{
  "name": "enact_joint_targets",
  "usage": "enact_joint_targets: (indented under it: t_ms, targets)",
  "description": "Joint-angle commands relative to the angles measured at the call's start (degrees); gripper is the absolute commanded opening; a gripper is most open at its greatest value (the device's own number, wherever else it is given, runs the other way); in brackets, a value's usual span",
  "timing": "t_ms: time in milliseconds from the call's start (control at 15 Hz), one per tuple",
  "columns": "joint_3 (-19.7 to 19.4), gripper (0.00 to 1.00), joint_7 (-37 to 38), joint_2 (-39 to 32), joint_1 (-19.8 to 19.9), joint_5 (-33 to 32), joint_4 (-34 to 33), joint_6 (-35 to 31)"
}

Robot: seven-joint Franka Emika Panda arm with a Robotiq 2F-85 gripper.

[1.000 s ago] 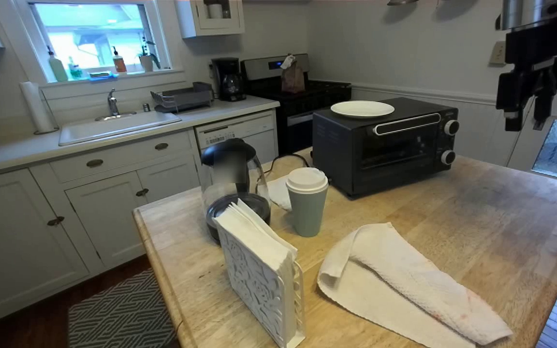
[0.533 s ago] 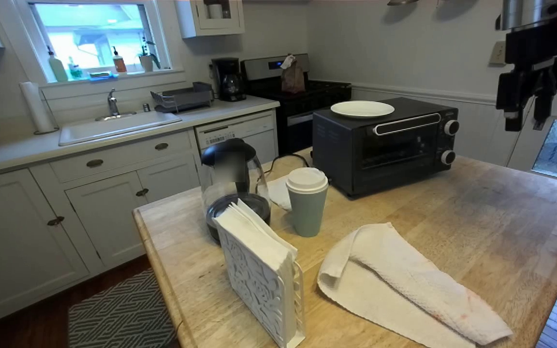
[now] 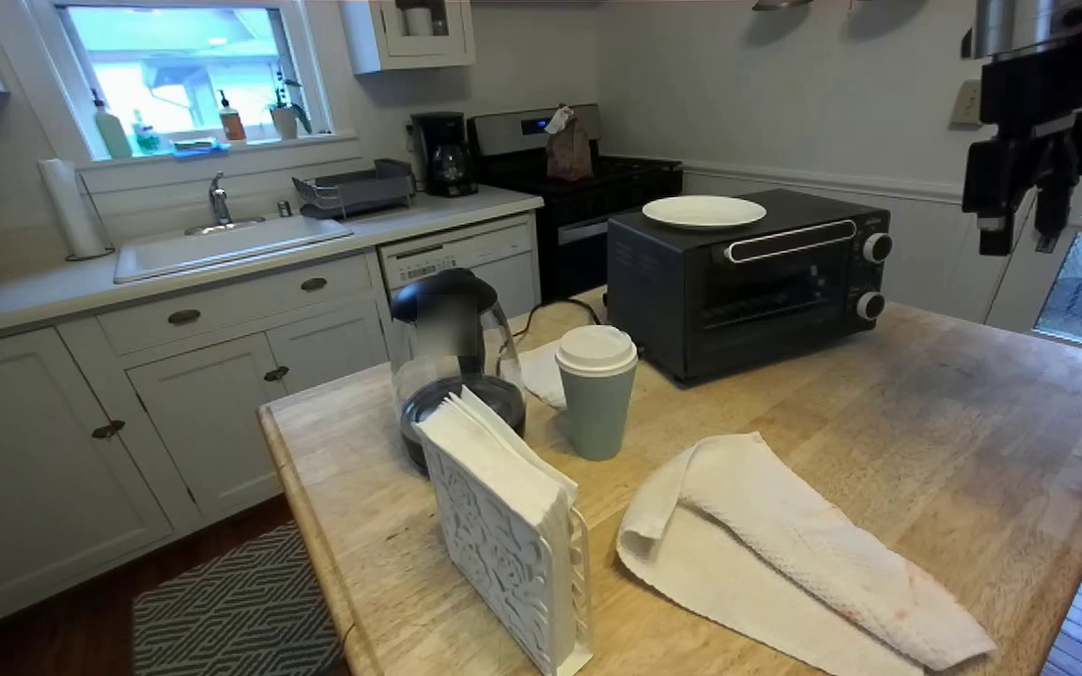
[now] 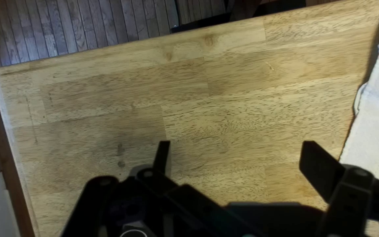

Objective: Unfold the white towel

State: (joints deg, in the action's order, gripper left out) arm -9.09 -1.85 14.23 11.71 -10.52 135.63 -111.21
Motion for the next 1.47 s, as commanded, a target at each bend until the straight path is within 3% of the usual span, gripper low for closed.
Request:
enact_joint_targets:
  t_ms: [0, 400, 600, 667, 867, 1067, 1400]
  targets:
    - [-1.05, 1.00, -7.38, 0.61, -2.97, 7.51, 4.14, -7.64]
    - [-1.26, 1.00, -23.14, -1.31, -10.17, 26.23, 13.21, -23.72]
    - [-2.14, 1.00, -33.22, -6.27, -13.10, 35.99, 12.96, -25.54]
    - [-0.41, 1.00, -27.02, -2.96, -11.13, 30.80, 13.51, -24.06]
    - [-0.25, 1.00, -27.88, -4.14, -11.18, 31.44, 13.42, -24.13]
    - [-0.01, 1.00, -29.96, -7.02, -12.49, 35.71, 13.81, -29.44]
    - [2.12, 1.00, -30.22, -15.16, -12.40, 35.09, 11.52, -38.69]
